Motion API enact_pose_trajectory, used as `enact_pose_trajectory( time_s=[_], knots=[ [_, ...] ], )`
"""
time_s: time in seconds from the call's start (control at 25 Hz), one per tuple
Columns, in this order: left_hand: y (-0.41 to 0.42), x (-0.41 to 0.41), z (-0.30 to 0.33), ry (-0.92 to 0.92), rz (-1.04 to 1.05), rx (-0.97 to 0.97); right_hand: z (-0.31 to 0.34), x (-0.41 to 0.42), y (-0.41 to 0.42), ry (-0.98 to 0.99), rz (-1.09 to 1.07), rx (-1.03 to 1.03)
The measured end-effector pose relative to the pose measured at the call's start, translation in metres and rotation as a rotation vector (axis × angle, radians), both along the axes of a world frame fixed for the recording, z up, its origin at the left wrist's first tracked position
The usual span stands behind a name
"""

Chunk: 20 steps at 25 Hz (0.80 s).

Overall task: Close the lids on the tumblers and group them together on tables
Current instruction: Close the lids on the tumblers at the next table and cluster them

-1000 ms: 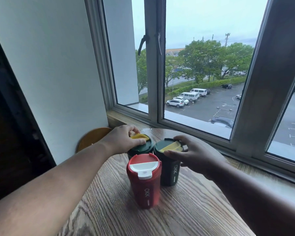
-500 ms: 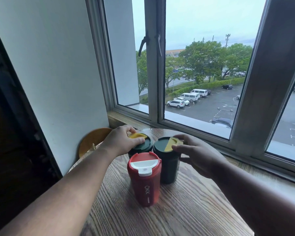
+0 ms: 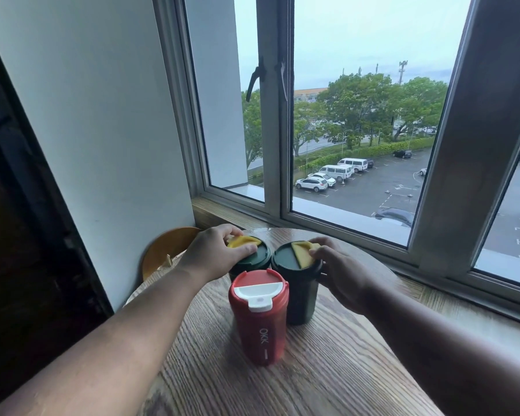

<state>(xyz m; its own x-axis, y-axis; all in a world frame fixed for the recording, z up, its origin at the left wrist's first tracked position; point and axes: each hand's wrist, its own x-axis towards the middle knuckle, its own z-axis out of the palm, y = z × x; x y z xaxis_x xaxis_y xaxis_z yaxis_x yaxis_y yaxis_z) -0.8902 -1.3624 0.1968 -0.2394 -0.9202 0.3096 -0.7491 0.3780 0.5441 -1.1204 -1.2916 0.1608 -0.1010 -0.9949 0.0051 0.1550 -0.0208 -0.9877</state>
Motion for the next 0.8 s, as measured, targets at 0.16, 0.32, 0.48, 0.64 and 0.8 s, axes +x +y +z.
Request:
enact_pose_trajectory(
  time_s=[0.16,0.32,0.48,0.64,0.8],
  knots=[
    [-0.006,0.004,-0.008,0.064,-0.048,0.004,-0.005,0.014,-0.005,-0.029,-0.066,-0.041],
    [-0.012,0.006,-0.02,0.249,-0.145,0.074,-0.007,0.024,-0.007,0.014,-0.165,-0.035],
    [-0.015,0.01,-0.045,0.747,-0.379,0.371,-0.02,0.027,-0.007,-0.032,-0.184,-0.009],
    [-0.017,0.003,-0.057,0.978,-0.492,0.456,-0.027,0.031,-0.009,-0.129,-0.19,-0.017],
    [-0.021,0.0,-0.057,0.994,-0.5,0.413,-0.024,0.032,-0.01,-0.15,-0.223,0.025]
  ],
)
